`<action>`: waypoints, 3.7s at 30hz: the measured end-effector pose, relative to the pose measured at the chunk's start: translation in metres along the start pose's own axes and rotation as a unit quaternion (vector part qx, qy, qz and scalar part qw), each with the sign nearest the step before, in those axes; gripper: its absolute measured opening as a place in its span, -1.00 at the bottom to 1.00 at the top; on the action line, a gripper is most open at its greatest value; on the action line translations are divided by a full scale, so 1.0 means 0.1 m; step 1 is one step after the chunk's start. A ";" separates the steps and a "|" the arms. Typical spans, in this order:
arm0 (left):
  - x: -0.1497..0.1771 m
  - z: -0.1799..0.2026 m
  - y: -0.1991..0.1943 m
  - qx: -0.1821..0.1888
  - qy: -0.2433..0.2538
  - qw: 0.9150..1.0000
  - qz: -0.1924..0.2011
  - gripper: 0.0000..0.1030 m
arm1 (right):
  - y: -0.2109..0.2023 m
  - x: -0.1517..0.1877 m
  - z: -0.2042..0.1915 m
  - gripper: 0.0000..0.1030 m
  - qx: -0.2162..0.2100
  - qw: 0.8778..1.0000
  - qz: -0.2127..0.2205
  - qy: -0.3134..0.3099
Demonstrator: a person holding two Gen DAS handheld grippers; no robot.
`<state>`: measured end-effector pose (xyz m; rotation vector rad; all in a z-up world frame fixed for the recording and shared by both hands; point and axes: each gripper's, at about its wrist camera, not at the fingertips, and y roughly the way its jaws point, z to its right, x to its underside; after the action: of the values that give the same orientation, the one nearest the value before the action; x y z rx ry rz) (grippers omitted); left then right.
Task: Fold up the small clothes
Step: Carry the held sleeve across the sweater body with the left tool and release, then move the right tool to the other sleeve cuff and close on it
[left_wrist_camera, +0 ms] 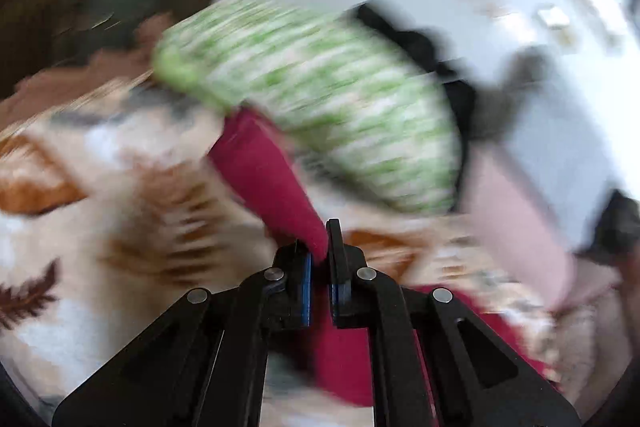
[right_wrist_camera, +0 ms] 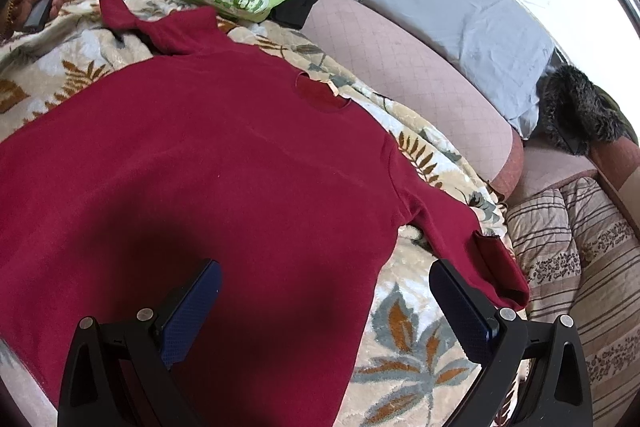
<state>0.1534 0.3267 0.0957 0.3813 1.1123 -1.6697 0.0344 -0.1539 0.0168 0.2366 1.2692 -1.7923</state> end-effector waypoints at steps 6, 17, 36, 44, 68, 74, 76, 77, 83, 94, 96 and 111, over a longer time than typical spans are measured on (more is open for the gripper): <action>0.57 1.17 -0.03 0.207 0.057 0.975 -0.064 -0.90 | -0.03 -0.02 0.11 0.99 -0.003 0.999 0.002 0.034; 2.27 1.42 0.78 0.190 0.066 0.930 -0.307 -0.80 | -0.06 -0.05 0.63 1.00 -0.056 0.979 0.022 0.193; 2.38 1.36 0.47 0.204 0.046 0.916 -0.343 -0.38 | 1.57 -0.58 0.51 1.00 -0.371 0.739 -0.123 0.549; 2.50 1.32 0.45 0.188 0.052 0.911 -0.364 -0.38 | 1.62 -0.65 0.49 0.61 -0.426 0.712 -0.091 0.550; 2.54 1.30 0.53 0.184 0.035 0.924 -0.335 -0.38 | 1.90 -1.06 1.60 -0.90 -0.230 0.882 -0.074 0.404; 2.54 1.30 0.54 0.183 0.036 0.924 -0.333 -0.38 | 2.14 -0.58 1.65 -0.90 -0.227 0.858 -0.101 0.449; 2.54 1.30 0.55 0.184 0.037 0.924 -0.333 -0.38 | 2.18 -0.50 1.65 -0.90 -0.223 0.854 -0.096 0.461; 2.54 1.30 0.55 0.184 0.036 0.924 -0.333 -0.38 | 2.18 -0.49 1.65 -0.89 -0.222 0.856 -0.087 0.459; 2.53 1.30 0.56 0.183 0.039 0.924 -0.332 -0.38 | 2.02 -0.41 1.79 -0.27 -0.194 0.860 -0.081 0.466; 1.73 1.55 0.47 0.171 0.100 0.961 -0.191 -0.21 | 1.39 -0.45 1.51 -0.13 -0.170 0.906 -0.034 0.386; 1.59 1.53 0.67 0.150 0.105 0.967 -0.179 0.01 | 1.41 -0.66 1.30 -0.13 -0.187 0.919 -0.027 0.346; 1.80 1.42 0.94 0.102 0.123 0.960 -0.232 0.02 | 1.71 -0.75 0.93 0.06 -0.185 0.935 -0.090 0.290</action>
<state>0.2003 0.1048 -0.0035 0.4967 1.2838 -2.2078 0.2362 -0.2014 -0.0084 0.4700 2.0777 -1.6438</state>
